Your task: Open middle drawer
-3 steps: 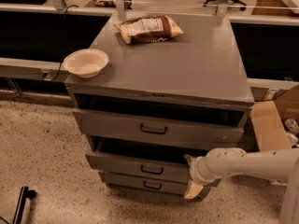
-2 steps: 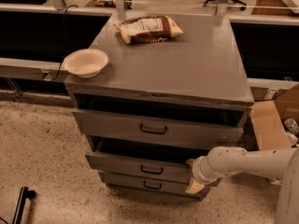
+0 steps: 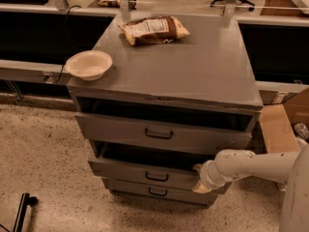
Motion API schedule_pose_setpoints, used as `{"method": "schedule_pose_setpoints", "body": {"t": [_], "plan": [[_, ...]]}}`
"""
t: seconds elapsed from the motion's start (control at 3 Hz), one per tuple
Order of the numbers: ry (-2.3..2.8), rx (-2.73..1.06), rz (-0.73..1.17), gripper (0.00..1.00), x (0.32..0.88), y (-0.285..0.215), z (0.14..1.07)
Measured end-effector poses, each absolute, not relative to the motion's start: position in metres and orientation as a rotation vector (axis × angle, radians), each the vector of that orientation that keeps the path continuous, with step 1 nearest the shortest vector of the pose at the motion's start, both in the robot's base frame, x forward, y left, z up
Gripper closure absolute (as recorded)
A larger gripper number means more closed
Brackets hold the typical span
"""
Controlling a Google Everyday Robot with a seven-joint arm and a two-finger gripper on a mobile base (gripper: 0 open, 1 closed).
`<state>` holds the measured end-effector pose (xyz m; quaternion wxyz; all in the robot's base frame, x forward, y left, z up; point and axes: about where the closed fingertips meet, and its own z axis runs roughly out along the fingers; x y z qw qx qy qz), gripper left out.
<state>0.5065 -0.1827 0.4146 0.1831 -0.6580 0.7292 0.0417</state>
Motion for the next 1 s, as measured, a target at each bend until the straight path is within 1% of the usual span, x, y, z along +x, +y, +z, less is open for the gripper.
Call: {"method": "schedule_pose_setpoints", "body": {"t": [0.33, 0.67, 1.0], "plan": [[2.057, -1.856, 0.118, 0.51, 0.5065, -0.1827, 0.419], [2.057, -1.856, 0.118, 0.33, 0.5065, -0.1827, 0.4221], [2.057, -1.857, 0.118, 0.08, 0.5064, -0.1826, 0.4222]]}}
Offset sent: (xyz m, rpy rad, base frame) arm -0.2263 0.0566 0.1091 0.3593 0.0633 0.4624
